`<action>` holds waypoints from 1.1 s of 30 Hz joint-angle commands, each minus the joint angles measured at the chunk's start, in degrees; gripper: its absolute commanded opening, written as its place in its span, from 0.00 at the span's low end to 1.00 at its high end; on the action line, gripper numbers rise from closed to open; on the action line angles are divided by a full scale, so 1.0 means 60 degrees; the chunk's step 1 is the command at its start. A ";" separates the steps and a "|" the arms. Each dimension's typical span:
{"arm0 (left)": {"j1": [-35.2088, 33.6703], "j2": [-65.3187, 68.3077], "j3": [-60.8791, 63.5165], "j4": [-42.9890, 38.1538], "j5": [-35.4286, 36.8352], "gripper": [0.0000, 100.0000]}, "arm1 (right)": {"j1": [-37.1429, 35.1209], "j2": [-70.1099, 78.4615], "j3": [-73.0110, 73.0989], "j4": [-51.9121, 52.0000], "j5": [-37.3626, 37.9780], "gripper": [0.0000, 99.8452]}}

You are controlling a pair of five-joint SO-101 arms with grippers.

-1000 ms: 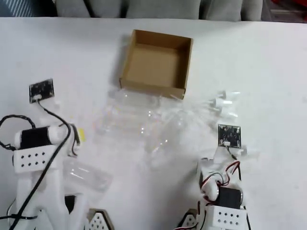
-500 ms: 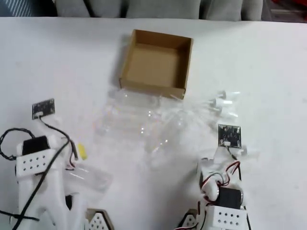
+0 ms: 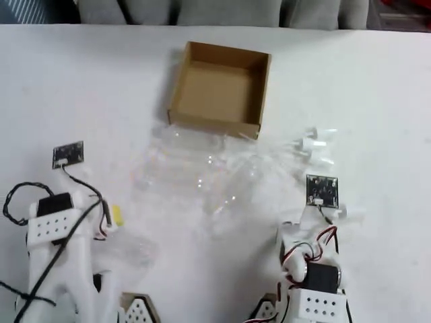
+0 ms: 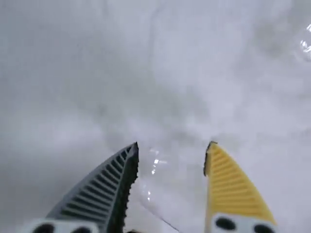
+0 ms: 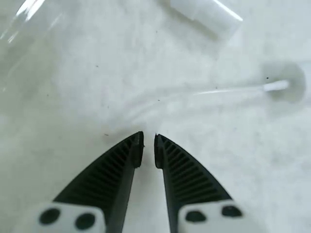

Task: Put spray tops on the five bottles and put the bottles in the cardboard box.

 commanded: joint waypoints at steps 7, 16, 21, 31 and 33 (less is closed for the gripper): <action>0.0183 0.3480 -0.1114 -0.0557 -0.0103 0.22 | 0.0154 -0.0095 0.0059 0.0051 -0.0029 0.02; 0.1092 0.2864 -0.1158 -0.0454 -0.0044 0.15 | 0.0154 -0.0095 0.0059 0.0051 -0.0029 0.02; 0.2278 0.2220 -0.1158 -0.0264 -0.0044 0.04 | 0.0168 -0.0095 0.0059 0.0051 -0.0029 0.02; 0.1692 0.0989 -0.3062 -0.0117 0.0498 0.03 | 0.0168 -0.0110 0.0059 0.0051 -0.0029 0.02; 0.0960 0.0842 -0.3385 -0.0161 0.0484 0.03 | 0.0168 -0.0110 0.0059 0.0022 -0.0029 0.02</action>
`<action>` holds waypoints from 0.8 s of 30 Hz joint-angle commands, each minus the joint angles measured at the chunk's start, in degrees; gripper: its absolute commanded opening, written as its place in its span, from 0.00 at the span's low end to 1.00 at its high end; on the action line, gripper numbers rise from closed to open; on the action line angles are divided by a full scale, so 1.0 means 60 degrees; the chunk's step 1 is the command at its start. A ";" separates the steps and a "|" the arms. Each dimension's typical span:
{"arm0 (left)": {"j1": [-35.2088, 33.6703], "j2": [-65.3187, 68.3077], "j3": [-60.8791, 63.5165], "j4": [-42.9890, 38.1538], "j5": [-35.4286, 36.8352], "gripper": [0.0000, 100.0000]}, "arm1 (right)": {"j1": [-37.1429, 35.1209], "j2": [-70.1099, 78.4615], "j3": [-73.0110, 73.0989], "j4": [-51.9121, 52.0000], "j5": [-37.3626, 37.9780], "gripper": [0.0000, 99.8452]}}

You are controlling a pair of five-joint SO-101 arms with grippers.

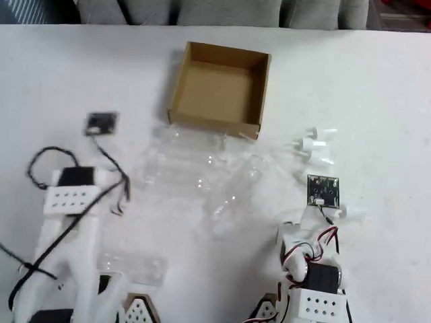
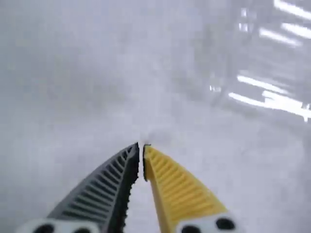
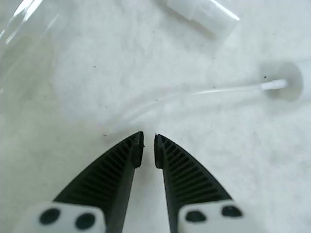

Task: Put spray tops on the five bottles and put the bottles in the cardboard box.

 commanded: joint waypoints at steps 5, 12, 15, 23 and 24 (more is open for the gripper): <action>-0.3304 -0.0637 -0.1875 0.0059 0.0234 0.03 | 0.0037 -0.0125 -0.0117 -0.0564 0.0352 0.02; -0.5004 -0.0623 -0.2139 -0.0366 0.0293 0.03 | 0.0081 -0.0125 -0.0147 -0.2952 0.4557 0.02; -0.5370 -0.0242 -0.1817 -0.1158 0.0293 0.03 | -0.0022 -0.0095 -0.0293 -0.3509 0.4498 0.02; -0.5985 0.2952 -0.1773 -0.2476 0.0308 0.03 | -0.1956 -0.0007 -0.3165 -0.1341 0.4484 0.02; -0.5971 0.3201 -0.1773 -0.2608 0.0322 0.03 | -0.2366 0.0081 -0.3473 -0.1121 0.4689 0.02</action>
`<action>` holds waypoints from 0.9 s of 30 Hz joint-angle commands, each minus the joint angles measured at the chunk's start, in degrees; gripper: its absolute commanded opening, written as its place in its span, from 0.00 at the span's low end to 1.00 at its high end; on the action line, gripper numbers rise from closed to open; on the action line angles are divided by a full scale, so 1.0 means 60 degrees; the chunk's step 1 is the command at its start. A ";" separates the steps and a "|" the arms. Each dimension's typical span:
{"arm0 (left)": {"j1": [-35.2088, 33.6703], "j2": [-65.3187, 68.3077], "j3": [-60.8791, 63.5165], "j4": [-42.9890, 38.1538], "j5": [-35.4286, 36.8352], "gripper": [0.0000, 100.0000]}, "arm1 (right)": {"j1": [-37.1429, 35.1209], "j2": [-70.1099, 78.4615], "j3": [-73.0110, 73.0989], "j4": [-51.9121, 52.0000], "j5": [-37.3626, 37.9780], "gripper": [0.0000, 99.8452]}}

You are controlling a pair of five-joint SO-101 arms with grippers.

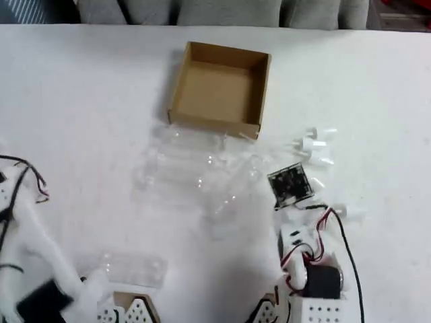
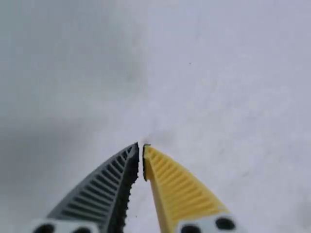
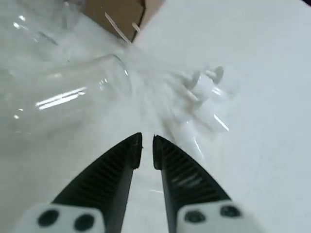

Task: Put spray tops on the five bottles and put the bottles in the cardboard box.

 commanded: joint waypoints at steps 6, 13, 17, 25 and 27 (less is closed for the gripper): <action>-0.0315 0.1311 -0.0161 -0.0850 0.1436 0.03 | -0.3348 0.2689 -0.2740 0.0960 0.1084 0.02; -0.0330 0.1370 -0.0161 -0.0894 0.1612 0.03 | -0.5883 0.6674 -0.5348 0.1238 0.1070 0.02; -0.0403 0.1399 -0.0073 -0.1421 0.1612 0.03 | -0.7597 0.8403 -0.6872 0.2190 0.1055 0.02; -0.0637 0.1414 -0.0073 -0.1700 0.1626 0.03 | -1.1626 1.0952 -0.7941 0.2747 -0.0601 0.07; -0.0784 0.1414 -0.0088 -0.1700 0.1626 0.03 | -1.2183 1.1465 -0.7927 0.2601 -0.0908 0.13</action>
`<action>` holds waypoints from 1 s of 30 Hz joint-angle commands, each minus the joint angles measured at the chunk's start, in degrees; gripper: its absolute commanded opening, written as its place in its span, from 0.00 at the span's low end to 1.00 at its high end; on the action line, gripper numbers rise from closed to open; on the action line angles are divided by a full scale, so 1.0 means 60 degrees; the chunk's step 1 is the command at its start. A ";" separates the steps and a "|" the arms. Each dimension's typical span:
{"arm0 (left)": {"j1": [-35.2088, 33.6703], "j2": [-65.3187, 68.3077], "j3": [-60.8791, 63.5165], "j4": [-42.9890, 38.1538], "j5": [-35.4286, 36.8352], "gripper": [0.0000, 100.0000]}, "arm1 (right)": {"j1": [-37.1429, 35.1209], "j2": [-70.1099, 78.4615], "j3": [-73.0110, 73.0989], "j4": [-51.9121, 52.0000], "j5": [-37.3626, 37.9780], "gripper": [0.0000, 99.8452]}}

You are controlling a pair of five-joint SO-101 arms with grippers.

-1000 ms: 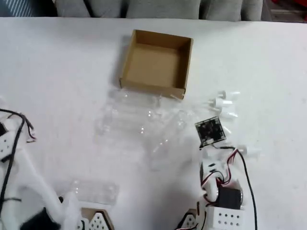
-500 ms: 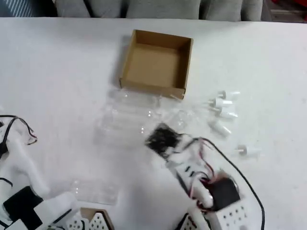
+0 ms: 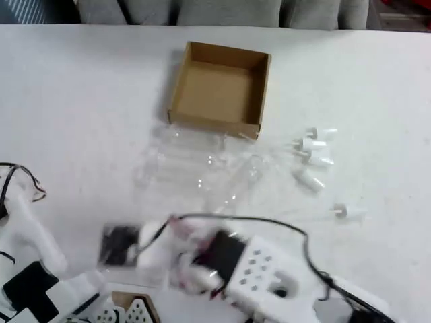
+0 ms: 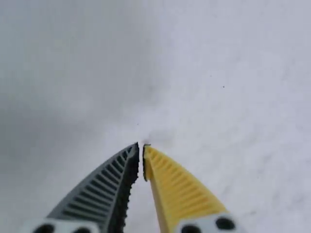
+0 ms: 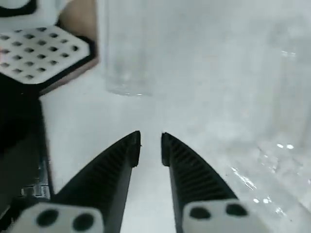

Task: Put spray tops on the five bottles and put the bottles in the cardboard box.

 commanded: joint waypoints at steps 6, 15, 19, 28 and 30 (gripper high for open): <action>-0.0462 0.0007 -0.0132 -0.0264 0.0103 0.03 | -0.1077 0.1853 -0.0308 -0.1370 -0.1158 0.23; -0.0462 0.0007 -0.0132 -0.0264 0.0103 0.03 | 0.0828 0.1502 0.0161 -0.2777 -0.2227 0.23; -0.0520 0.0007 -0.0147 -0.0264 0.0542 0.03 | 0.1663 0.0842 0.0249 -0.2791 -0.3165 0.23; -0.1736 0.0007 0.0278 -0.1568 0.2125 0.03 | 0.0725 0.0418 0.1231 -0.3304 -0.3355 0.23; -0.1985 0.0007 0.0278 -0.1626 0.2359 0.03 | 0.0242 0.0462 0.1304 -0.3319 -0.3326 0.23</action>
